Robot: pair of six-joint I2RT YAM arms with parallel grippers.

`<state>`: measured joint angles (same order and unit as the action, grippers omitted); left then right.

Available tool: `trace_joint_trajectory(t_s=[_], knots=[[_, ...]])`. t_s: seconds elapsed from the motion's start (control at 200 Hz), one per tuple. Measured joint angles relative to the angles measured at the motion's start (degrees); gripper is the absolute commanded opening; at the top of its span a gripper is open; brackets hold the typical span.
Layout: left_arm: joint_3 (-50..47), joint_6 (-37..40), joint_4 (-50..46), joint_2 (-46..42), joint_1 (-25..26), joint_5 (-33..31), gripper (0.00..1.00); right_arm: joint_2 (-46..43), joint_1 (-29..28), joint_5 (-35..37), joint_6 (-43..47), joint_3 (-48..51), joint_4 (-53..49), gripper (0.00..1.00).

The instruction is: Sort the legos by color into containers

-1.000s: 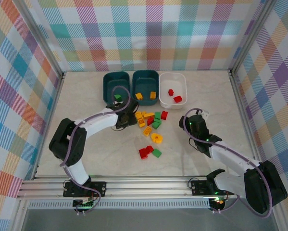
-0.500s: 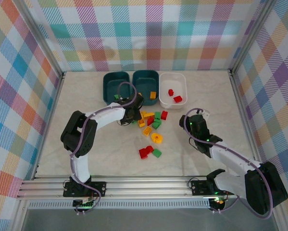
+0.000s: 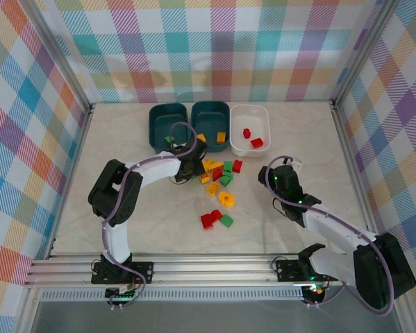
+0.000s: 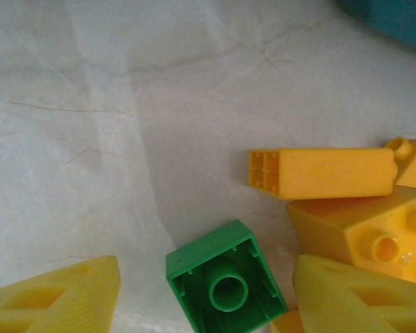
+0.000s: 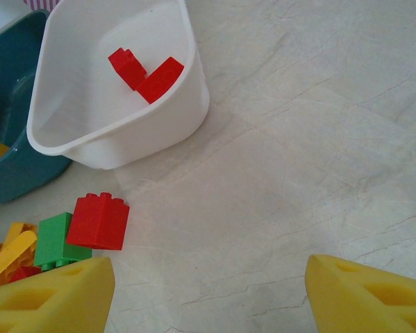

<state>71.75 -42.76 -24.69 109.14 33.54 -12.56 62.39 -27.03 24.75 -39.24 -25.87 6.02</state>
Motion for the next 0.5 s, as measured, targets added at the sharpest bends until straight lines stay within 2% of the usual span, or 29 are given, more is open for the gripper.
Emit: trace_joint_trajectory(t_s=[0.21,0.405,0.5], knots=[[-4.1,-1.2,2.0,-1.3,-0.6,0.1,0.64,1.8,0.0,-0.8,0.0,-0.1,0.0,0.73],[-5.5,-1.4,3.9,-1.6,-1.9,0.5,0.58,3.1,0.0,-1.7,0.0,-0.5,0.0,0.73],[-6.4,-1.2,4.8,-2.3,-2.5,1.0,0.5,3.2,0.0,-1.8,0.0,-0.6,0.0,0.73]])
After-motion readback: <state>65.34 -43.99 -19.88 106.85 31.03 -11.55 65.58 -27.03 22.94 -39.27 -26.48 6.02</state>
